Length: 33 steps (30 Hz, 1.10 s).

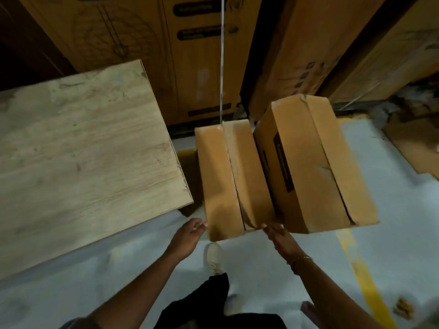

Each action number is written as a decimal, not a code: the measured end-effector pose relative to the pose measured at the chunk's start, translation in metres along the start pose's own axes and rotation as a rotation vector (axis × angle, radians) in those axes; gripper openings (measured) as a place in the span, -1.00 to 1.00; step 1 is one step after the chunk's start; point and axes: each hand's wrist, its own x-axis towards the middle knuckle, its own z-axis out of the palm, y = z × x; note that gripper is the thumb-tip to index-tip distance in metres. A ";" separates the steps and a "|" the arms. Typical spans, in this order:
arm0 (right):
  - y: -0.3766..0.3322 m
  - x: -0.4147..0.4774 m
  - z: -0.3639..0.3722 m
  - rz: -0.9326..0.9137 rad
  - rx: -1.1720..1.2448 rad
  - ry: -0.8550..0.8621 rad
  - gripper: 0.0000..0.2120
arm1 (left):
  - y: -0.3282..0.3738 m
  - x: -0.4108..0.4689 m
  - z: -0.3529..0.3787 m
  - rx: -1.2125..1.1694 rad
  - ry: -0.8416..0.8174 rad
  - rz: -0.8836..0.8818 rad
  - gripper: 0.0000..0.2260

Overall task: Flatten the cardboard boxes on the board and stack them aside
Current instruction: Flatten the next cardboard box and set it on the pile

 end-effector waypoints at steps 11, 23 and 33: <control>0.085 0.222 -0.009 0.103 0.244 0.076 -0.50 | -0.077 0.172 0.104 -0.251 0.156 -0.376 -0.14; 0.041 0.141 -0.058 0.056 0.367 -0.037 -0.57 | -0.003 0.076 0.105 -0.647 0.367 -0.160 -0.42; -0.035 -0.012 -0.124 -0.160 0.260 0.025 -0.37 | 0.097 -0.070 0.083 -0.632 0.485 -0.038 -0.42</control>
